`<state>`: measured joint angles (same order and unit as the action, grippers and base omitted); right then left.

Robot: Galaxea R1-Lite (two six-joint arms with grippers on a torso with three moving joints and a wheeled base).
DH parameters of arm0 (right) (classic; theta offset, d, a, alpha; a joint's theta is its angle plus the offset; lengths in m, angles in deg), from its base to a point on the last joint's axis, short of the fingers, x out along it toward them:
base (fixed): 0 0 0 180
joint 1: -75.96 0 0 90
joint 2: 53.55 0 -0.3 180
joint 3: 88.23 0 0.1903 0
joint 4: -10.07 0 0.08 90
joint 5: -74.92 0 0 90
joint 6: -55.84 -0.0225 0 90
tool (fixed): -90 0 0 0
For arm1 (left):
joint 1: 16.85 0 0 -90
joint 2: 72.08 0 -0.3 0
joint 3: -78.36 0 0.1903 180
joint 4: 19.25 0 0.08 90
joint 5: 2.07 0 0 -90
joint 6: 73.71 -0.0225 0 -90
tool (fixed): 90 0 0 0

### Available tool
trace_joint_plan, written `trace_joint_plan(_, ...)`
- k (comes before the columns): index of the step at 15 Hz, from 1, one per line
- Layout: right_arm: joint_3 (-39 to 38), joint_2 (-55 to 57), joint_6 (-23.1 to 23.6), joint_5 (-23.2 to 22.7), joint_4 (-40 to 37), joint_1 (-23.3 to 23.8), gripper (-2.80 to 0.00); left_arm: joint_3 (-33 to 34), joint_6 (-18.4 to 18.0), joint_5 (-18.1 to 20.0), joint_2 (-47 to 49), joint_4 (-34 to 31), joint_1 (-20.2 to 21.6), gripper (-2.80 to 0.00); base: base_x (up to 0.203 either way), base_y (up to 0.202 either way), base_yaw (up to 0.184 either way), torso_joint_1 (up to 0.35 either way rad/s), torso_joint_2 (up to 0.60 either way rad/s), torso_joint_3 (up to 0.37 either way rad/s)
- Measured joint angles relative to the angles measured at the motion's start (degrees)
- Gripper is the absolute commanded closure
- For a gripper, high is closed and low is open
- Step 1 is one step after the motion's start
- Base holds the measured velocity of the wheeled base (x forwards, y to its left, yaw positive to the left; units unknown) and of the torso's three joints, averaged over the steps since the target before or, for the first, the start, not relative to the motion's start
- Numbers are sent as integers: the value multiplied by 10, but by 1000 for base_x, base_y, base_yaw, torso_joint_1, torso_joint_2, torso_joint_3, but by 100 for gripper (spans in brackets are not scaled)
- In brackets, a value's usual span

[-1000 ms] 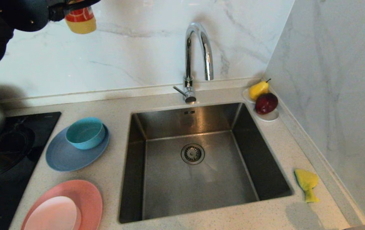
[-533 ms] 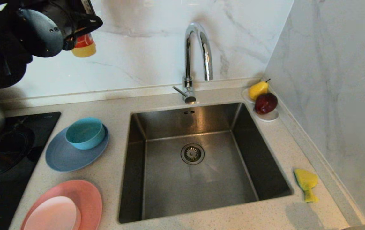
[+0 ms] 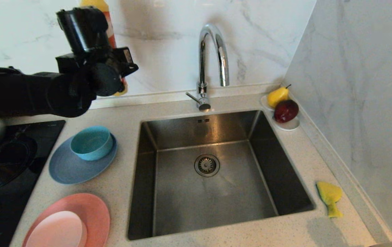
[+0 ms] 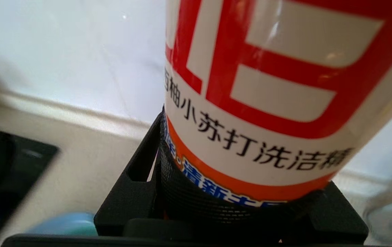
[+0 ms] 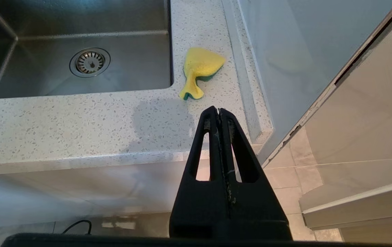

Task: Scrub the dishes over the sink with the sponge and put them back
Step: Place the dish soap on the table

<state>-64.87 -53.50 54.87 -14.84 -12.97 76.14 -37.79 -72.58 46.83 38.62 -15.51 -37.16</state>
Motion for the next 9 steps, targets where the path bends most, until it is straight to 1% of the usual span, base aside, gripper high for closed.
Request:
trace_joint_plan(3, 0, 0, 0, 0, 0, 0, 0, -7, 8, -1, 57, 39, -1, 0, 0, 0, 0, 0, 0, 0)
trace_joint_plan(6, 0, 0, 0, 0, 0, 0, 0, -20, 22, -5, 106, 56, -3, 0, 0, 0, 0, 0, 0, 0)
trace_joint_plan(9, 0, 0, 0, 0, 0, 0, 0, -36, 27, -7, 144, 74, -5, 0, 0, 0, 0, 0, 0, 0)
